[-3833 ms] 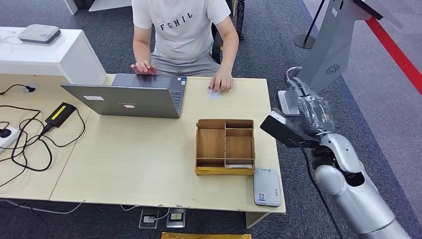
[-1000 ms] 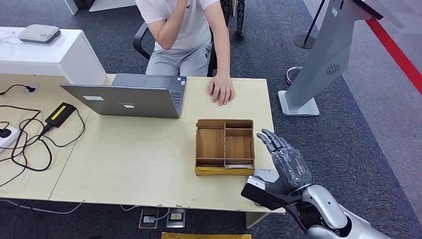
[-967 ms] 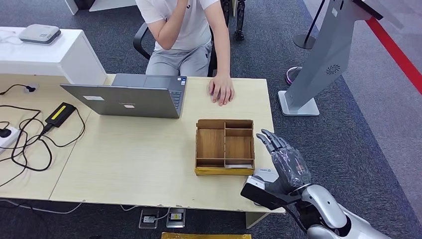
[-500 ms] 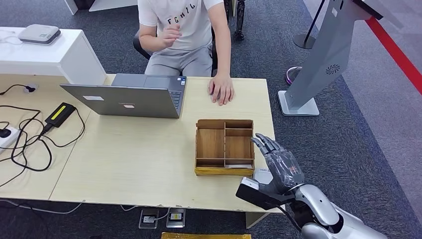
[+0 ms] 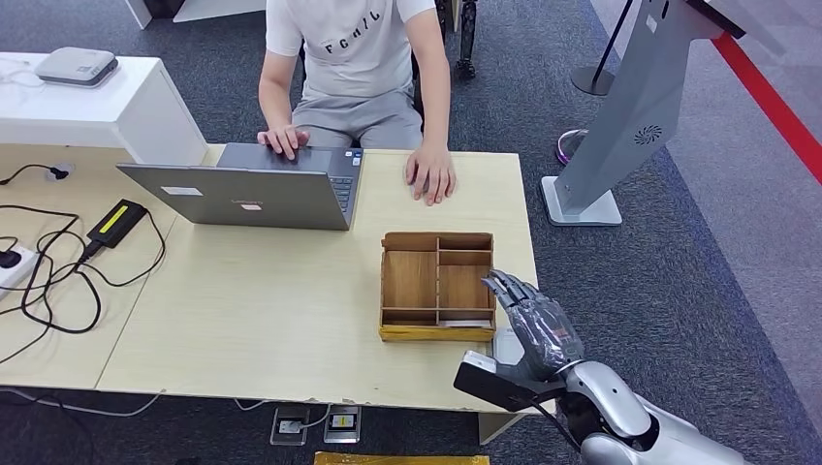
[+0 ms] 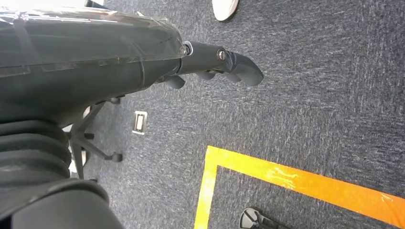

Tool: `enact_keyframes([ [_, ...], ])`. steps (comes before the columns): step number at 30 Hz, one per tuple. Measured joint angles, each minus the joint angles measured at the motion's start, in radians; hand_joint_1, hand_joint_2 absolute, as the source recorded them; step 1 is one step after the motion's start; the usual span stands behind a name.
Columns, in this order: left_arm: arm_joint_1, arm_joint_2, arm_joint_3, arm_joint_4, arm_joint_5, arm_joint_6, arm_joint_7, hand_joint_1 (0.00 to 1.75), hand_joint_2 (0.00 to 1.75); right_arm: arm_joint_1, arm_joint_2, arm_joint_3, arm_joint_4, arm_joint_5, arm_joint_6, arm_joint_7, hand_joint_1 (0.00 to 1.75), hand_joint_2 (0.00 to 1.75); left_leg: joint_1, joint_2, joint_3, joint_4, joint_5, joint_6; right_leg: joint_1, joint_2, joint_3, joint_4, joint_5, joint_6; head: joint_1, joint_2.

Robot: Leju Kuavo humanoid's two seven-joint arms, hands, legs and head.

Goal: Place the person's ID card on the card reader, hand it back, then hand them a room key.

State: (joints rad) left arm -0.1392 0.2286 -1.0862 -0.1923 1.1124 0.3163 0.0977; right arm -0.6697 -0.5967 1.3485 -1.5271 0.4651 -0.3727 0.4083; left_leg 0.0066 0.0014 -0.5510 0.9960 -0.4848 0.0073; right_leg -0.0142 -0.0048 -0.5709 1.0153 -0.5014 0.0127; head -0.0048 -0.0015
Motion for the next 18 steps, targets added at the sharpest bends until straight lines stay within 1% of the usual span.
enact_keyframes([
  [7, 0.000, 0.000, 0.000, 0.000, -0.006, -0.001, 0.000, 0.00, 0.00, -0.016, 0.016, 0.036, 0.032, -0.013, 0.000, -0.008, 0.00, 1.75, 0.000, 0.000, 0.000, 0.000, 0.000, 0.000, 0.000, 0.000, 0.000, 0.000, 0.000, 0.000, 0.000, 0.000],
  [18, 0.000, -0.001, 0.000, 0.000, -0.016, -0.012, 0.002, 0.00, 0.00, -0.039, 0.023, 0.087, 0.063, -0.033, -0.002, -0.012, 0.00, 1.75, 0.000, 0.000, 0.000, 0.000, 0.000, 0.000, 0.000, 0.000, 0.000, 0.000, 0.000, 0.000, 0.000, 0.000],
])
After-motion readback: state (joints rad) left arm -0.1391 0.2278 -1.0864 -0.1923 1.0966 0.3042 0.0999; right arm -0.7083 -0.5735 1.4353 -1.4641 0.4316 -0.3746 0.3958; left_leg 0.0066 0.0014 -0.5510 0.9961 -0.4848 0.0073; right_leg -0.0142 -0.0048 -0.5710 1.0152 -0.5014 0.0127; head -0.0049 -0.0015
